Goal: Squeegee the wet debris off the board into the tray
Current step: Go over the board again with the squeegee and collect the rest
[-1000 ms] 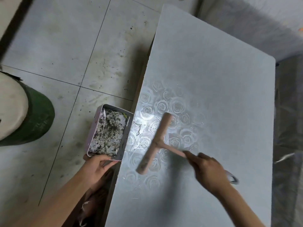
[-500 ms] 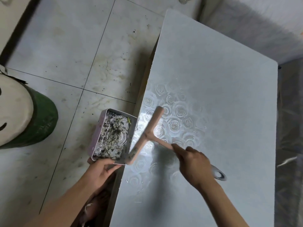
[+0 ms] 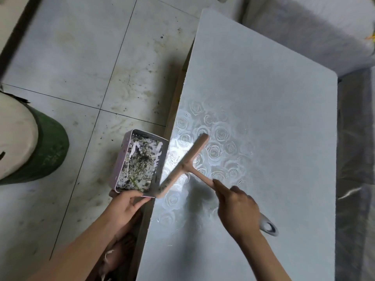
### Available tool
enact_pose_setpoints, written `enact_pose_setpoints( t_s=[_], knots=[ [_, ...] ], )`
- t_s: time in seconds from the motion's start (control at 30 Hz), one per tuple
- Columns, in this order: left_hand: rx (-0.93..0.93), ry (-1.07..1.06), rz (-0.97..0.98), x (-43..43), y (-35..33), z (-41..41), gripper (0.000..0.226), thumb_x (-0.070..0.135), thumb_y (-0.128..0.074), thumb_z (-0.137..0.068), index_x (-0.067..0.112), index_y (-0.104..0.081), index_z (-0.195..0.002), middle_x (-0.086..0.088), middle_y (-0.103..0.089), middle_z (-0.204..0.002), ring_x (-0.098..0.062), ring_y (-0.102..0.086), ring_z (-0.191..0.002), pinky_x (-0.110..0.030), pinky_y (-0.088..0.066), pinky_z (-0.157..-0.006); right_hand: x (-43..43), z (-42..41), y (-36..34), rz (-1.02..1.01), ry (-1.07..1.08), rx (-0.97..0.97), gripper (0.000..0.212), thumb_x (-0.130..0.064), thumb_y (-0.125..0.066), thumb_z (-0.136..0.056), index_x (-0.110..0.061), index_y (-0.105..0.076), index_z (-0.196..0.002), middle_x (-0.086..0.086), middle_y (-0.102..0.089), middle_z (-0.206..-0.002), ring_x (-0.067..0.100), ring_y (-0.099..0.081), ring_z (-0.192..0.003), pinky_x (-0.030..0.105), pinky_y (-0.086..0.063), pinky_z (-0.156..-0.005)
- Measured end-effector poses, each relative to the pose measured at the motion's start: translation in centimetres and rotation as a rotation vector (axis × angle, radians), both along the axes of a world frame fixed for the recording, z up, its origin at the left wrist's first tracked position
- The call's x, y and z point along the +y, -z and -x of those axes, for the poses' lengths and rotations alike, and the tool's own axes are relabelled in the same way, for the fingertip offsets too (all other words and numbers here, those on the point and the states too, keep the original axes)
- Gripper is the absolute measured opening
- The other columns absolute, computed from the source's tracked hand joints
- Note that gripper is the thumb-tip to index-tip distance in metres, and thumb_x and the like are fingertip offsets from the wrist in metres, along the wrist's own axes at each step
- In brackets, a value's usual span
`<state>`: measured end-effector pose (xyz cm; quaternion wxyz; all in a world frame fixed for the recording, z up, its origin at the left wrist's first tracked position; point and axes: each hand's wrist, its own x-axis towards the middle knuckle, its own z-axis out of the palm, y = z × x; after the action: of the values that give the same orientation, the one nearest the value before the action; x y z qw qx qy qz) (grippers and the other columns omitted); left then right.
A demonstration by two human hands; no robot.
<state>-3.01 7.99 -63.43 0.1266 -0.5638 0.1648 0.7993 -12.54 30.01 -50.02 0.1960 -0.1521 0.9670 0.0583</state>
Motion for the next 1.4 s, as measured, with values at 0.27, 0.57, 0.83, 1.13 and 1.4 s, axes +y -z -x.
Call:
enact_pose_setpoints(
  t_s=[0.27,0.57,0.83,1.13,1.4],
  knots=[
    [-0.013,-0.031,-0.019,-0.2,0.1,-0.4,0.028,-0.02,-0.038,-0.086,0.002,-0.053,-0.079,-0.012,-0.068,-0.059,-0.018,-0.07,-0.056,-0.048,-0.057,-0.078,-4.6,-1.2,2.6,0.293,0.122,0.075,0.047,-0.016,-0.049,-0.094,-0.034,-0.047,-0.137,0.007,-0.053,-0.079,0.035,-0.057,-0.073,0.031,-0.029,-0.059],
    [-0.018,0.011,-0.032,-0.5,0.4,-2.7,0.031,-0.019,-0.035,-0.087,0.003,-0.053,-0.076,-0.011,-0.066,-0.055,-0.018,-0.07,-0.056,-0.051,-0.042,-0.092,8.1,-14.9,-1.9,0.263,0.458,-0.159,0.052,-0.003,-0.073,-0.079,-0.014,-0.06,-0.128,0.008,-0.065,-0.076,0.029,-0.064,-0.068,0.027,-0.046,-0.062],
    [-0.032,0.078,-0.01,-0.9,0.6,-5.8,0.054,-0.018,-0.036,-0.088,-0.002,-0.06,-0.043,-0.011,-0.062,-0.049,-0.017,-0.068,-0.05,-0.049,-0.048,-0.088,5.1,-24.4,1.3,0.249,0.304,-0.158,0.025,-0.021,-0.069,-0.073,-0.013,-0.077,-0.096,-0.002,-0.048,-0.047,0.009,-0.044,-0.032,0.009,-0.032,-0.045],
    [-0.065,0.091,0.022,-2.7,2.1,-7.1,0.025,-0.018,-0.037,-0.086,0.0,-0.054,-0.086,-0.019,-0.061,-0.094,-0.029,-0.06,-0.092,-0.05,-0.046,-0.095,-2.1,-17.6,3.4,0.346,0.48,-0.087,0.05,-0.027,-0.035,-0.101,-0.038,-0.024,-0.148,0.003,-0.055,-0.093,0.026,-0.058,-0.086,0.034,-0.043,-0.067],
    [-0.077,0.083,-0.026,-3.4,3.0,-8.0,0.022,-0.017,-0.041,-0.086,0.002,-0.052,-0.085,-0.018,-0.055,-0.096,-0.03,-0.054,-0.11,-0.046,-0.056,-0.084,-1.4,-22.3,1.1,0.254,0.59,-0.079,0.047,-0.026,-0.045,-0.097,-0.039,-0.038,-0.142,0.004,-0.06,-0.088,0.029,-0.062,-0.079,0.031,-0.037,-0.06]
  ],
)
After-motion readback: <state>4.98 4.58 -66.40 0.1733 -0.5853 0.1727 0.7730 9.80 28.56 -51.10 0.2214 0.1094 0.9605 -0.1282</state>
